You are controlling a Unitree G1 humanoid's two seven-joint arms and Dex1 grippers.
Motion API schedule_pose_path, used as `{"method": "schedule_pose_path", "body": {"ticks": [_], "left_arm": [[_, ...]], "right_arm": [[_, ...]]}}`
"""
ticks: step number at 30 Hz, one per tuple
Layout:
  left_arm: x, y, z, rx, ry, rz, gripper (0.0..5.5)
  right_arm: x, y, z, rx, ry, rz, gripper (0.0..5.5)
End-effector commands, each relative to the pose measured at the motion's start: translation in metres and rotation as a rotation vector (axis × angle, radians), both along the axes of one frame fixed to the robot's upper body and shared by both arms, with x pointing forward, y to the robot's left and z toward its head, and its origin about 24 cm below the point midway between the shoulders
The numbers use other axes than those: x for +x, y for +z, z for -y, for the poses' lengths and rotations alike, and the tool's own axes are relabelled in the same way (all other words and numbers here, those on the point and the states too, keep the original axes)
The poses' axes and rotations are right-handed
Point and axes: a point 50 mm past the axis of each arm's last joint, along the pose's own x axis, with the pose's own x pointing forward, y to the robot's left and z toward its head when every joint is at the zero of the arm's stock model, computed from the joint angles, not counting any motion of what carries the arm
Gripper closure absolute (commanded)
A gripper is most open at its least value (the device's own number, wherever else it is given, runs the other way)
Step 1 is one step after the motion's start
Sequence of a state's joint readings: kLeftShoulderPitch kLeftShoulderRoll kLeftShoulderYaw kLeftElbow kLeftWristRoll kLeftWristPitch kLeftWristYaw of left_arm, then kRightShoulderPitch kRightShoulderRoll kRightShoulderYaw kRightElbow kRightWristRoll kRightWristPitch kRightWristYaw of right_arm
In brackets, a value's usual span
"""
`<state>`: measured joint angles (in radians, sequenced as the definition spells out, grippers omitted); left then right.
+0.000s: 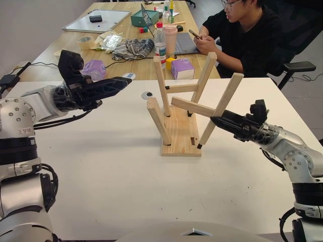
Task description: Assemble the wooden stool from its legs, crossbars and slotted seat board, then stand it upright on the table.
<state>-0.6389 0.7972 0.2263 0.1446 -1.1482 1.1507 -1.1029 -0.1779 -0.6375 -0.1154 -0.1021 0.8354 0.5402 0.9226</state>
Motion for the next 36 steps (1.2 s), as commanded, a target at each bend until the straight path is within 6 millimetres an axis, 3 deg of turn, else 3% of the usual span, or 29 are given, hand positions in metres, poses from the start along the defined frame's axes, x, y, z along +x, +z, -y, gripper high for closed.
{"method": "schedule_pose_path", "body": {"ticks": [1,6,10,17,21,25,27,29,33,36], "left_arm": [[0.005,0.002,0.003,0.015,-0.001,0.005,1.40],[0.007,-0.009,0.011,0.040,-0.003,-0.031,1.40],[0.008,-0.017,0.016,0.049,-0.014,-0.061,1.40],[0.011,-0.026,0.007,0.052,0.046,-0.081,1.40],[0.016,-0.033,0.005,0.053,0.080,-0.097,1.40],[0.026,-0.070,0.004,0.229,0.207,-0.135,1.40],[0.033,-0.103,0.003,0.389,0.322,-0.146,1.40],[0.031,-0.123,0.004,0.460,0.358,-0.096,1.40],[0.018,-0.112,-0.022,0.363,0.359,-0.093,1.40],[-0.009,-0.106,-0.046,0.416,0.253,-0.086,1.40]], "right_arm": [[-0.005,0.000,0.008,-0.050,0.009,0.033,3.43],[-0.007,0.002,0.008,-0.152,0.063,0.089,3.43],[-0.009,0.007,0.005,-0.128,0.087,0.122,3.43],[0.002,0.014,0.024,-0.089,-0.118,0.186,3.43],[0.005,0.007,0.021,-0.036,-0.186,0.233,3.43],[0.008,-0.001,0.014,0.069,-0.230,0.228,3.43],[0.009,0.000,0.011,0.145,-0.247,0.238,3.43],[0.005,0.003,0.008,0.209,-0.255,0.255,3.43],[-0.005,0.017,0.009,0.268,-0.285,0.303,3.43],[-0.011,0.029,0.017,0.286,-0.324,0.336,3.43]]}}
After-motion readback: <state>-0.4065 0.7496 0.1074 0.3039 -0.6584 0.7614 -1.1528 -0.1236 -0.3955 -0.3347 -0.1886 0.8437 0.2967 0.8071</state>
